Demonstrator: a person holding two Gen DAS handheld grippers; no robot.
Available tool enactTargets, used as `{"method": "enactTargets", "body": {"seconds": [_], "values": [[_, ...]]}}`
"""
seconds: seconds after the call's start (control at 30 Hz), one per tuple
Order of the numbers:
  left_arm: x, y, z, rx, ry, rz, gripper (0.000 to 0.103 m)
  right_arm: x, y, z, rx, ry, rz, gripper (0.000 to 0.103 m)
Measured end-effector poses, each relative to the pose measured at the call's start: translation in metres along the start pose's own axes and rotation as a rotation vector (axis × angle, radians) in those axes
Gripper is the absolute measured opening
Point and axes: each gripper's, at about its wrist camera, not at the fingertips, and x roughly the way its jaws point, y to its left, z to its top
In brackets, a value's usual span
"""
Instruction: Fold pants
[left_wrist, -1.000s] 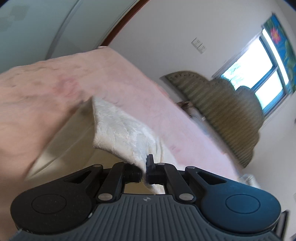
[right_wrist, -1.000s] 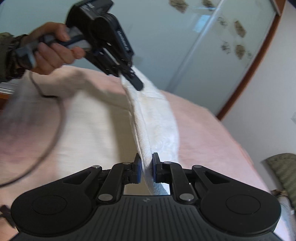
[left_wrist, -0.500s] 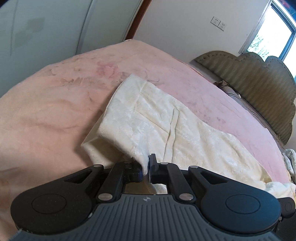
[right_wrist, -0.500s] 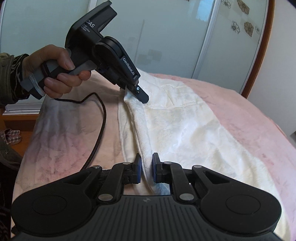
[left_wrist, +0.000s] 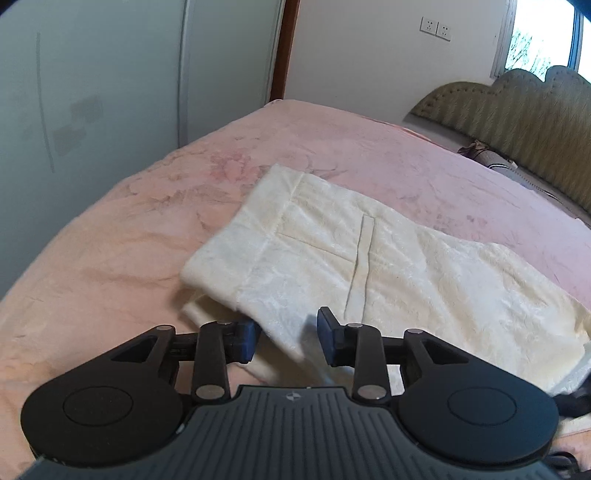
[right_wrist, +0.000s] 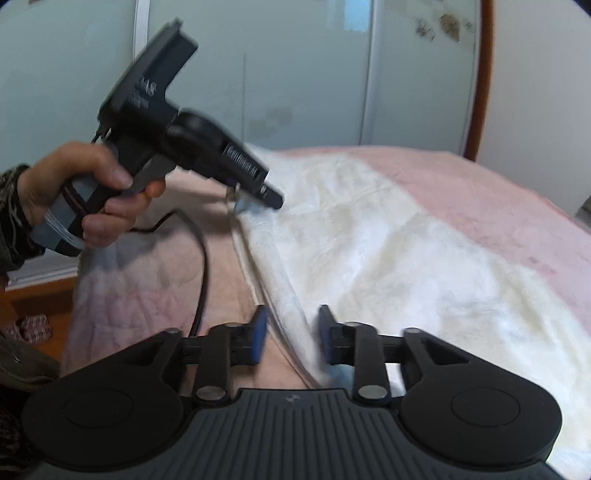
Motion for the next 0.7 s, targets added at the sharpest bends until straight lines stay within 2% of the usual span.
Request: {"method": "enactTargets", "body": {"seconds": [0.07,0.1,0.17,0.23,0.33,0.4,0.47,0.53,0.6,0.7], "values": [[-0.011,0.003,0.001,-0.033,-0.009,0.033,0.041,-0.033,-0.006,-0.001,0.020,-0.061,0.009,0.054],[-0.016,0.003,0.001,-0.045,-0.028,0.081,0.043,-0.051,-0.012,-0.004,0.045,-0.089,0.001,0.057],[-0.029,-0.003,0.002,-0.036,-0.087,0.176,0.043,-0.086,-0.030,-0.014,0.115,-0.130,-0.069,0.059],[-0.039,-0.015,0.005,-0.001,-0.135,0.169,0.048,-0.115,-0.052,-0.030,0.221,-0.133,-0.156,0.059],[-0.042,-0.051,0.007,0.084,-0.141,0.033,0.062,-0.148,-0.088,-0.068,0.441,-0.095,-0.311,0.061],[-0.037,-0.086,0.003,0.178,-0.129,-0.082,0.064,-0.159,-0.107,-0.096,0.604,-0.043,-0.349,0.070],[-0.028,-0.125,-0.006,0.281,-0.100,-0.190,0.064,-0.168,-0.116,-0.119,0.707,-0.023,-0.368,0.070],[-0.024,-0.163,-0.019,0.385,-0.075,-0.304,0.064,-0.182,-0.121,-0.138,0.821,-0.106,-0.372,0.072],[-0.023,-0.202,-0.035,0.508,-0.063,-0.407,0.065,-0.197,-0.134,-0.154,0.976,-0.230,-0.344,0.083],[-0.028,-0.248,-0.065,0.725,-0.111,-0.476,0.067,-0.209,-0.159,-0.176,1.169,-0.376,-0.304,0.086]]}}
